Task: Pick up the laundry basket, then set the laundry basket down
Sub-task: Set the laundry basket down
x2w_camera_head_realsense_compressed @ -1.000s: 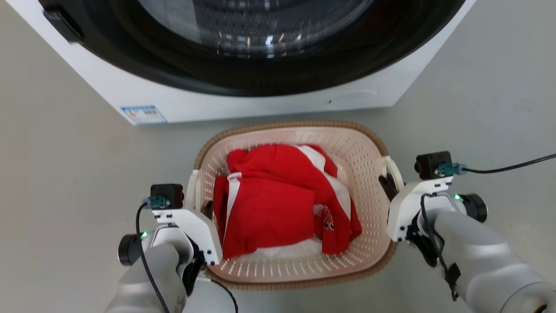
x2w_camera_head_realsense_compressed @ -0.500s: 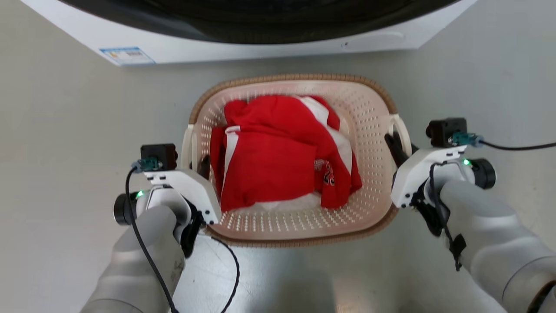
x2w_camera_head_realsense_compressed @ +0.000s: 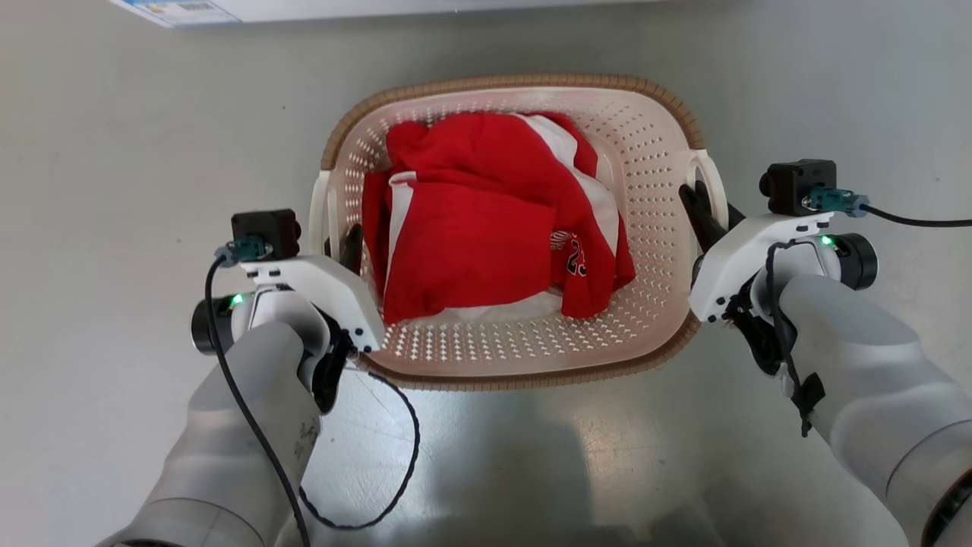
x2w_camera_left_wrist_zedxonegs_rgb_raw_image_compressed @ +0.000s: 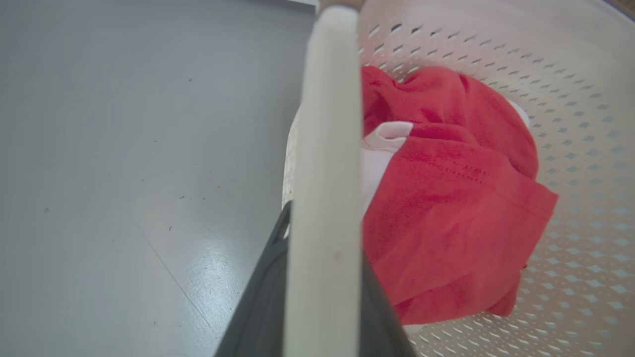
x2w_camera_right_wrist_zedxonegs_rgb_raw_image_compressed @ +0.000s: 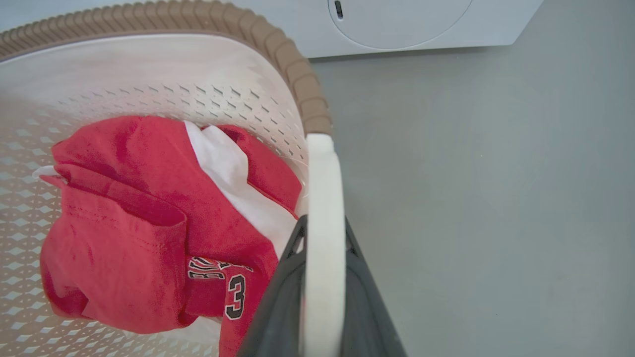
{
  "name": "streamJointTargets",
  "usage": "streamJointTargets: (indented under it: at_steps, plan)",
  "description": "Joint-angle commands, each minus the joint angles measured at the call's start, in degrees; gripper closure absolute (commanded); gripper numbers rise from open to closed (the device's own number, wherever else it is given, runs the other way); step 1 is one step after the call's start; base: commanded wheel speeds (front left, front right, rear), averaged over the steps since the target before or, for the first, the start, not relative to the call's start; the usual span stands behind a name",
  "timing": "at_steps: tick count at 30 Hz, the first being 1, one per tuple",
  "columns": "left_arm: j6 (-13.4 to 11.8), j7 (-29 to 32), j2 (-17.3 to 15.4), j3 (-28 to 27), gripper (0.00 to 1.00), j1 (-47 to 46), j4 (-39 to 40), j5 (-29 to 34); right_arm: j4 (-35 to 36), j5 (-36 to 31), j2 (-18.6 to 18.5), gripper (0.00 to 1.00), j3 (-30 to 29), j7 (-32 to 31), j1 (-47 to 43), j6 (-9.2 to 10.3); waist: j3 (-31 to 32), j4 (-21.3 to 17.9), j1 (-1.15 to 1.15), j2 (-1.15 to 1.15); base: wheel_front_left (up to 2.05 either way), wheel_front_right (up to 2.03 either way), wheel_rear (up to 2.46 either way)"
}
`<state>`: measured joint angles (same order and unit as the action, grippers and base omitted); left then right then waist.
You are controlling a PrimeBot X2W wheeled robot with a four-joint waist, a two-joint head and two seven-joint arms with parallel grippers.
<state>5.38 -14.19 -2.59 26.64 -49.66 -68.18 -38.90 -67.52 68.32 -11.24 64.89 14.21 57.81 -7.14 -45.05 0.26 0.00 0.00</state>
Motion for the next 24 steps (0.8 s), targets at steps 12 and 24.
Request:
streamJointTargets:
  at_steps: [12, 24]
  plan:
    - [0.84, -0.81, -0.76, -3.72, 1.0, -1.51, 1.13, 2.88, -0.27, -5.41, -0.52, 1.0, -4.64, 0.78, -1.79, -0.35, -3.77, 0.63, 0.0, 0.0, 0.0, 0.0, 0.0]
    - [1.06, -0.81, -0.38, -5.23, 1.0, -2.16, 1.01, 4.6, -0.3, -8.56, -0.31, 1.0, -7.8, 0.78, -2.1, -0.35, -5.57, 1.26, 0.0, 0.0, 0.0, 0.0, 0.0]
